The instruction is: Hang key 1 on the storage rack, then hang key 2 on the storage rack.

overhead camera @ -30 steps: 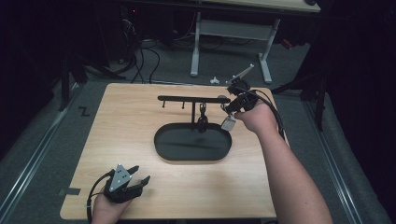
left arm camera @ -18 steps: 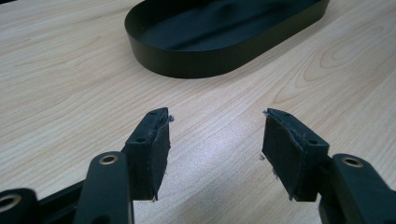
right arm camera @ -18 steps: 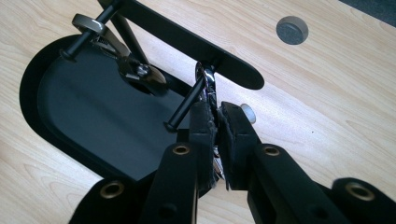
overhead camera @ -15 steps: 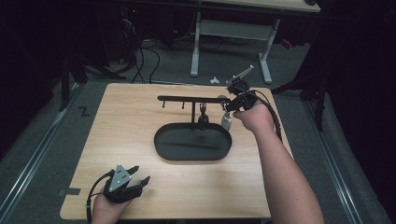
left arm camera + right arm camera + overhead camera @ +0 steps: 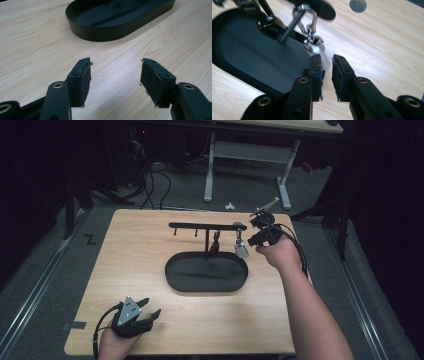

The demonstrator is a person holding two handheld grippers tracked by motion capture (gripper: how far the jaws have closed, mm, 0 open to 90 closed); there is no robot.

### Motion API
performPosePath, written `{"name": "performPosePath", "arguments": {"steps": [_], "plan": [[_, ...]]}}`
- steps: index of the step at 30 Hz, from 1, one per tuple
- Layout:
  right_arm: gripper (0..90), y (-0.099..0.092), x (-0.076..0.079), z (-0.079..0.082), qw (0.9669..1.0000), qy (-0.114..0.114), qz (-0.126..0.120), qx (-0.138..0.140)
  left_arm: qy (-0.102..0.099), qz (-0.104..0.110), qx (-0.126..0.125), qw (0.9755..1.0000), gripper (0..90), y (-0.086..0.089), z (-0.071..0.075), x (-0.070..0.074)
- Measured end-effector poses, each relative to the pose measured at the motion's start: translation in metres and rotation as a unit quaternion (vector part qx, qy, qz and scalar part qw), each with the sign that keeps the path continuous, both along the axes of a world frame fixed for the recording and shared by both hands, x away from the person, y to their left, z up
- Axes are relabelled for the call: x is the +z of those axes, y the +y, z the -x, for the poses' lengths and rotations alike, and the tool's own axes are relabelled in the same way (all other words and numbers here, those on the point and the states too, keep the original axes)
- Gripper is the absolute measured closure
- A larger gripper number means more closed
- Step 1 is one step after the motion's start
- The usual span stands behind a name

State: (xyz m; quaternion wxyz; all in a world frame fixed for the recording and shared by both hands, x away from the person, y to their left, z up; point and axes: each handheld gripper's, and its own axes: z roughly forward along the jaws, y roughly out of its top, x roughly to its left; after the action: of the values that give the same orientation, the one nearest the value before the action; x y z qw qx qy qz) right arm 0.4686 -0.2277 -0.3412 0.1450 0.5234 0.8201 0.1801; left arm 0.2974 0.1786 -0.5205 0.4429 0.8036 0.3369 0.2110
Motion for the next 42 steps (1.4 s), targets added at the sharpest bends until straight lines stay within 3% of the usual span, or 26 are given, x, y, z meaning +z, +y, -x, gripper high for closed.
{"name": "performPosePath", "arguments": {"steps": [5,15,20,25,28,34,42], "plan": [[69.2,-0.002,-0.007,0.011,1.0000,-0.002,-0.001,0.003,-0.001,-0.004,-0.002,1.0000,41.5,-0.002,0.000,-0.001],[49.7,-0.007,-0.029,0.045,0.9993,-0.032,-0.011,0.015,0.001,-0.010,-0.008,0.9999,41.4,-0.006,0.000,-0.003],[44.6,-0.017,-0.048,0.066,0.9984,-0.050,-0.022,0.016,0.001,-0.010,-0.010,0.9999,41.5,-0.007,-0.001,-0.003],[41.0,-0.030,-0.069,0.087,0.9962,-0.085,-0.013,0.010,-0.001,-0.011,-0.013,0.9999,41.5,-0.010,-0.001,-0.002],[37.6,-0.037,-0.079,0.100,0.9947,-0.098,-0.032,0.003,0.000,-0.014,-0.019,0.9997,41.5,-0.013,-0.002,-0.002],[33.1,-0.049,-0.106,0.122,0.9918,-0.118,-0.049,0.005,-0.001,-0.018,-0.025,0.9995,41.4,-0.019,-0.005,-0.003],[28.5,-0.068,-0.144,0.150,0.9868,-0.143,-0.076,-0.015,-0.004,-0.028,-0.026,0.9992,41.2,-0.026,-0.003,-0.003]]}}
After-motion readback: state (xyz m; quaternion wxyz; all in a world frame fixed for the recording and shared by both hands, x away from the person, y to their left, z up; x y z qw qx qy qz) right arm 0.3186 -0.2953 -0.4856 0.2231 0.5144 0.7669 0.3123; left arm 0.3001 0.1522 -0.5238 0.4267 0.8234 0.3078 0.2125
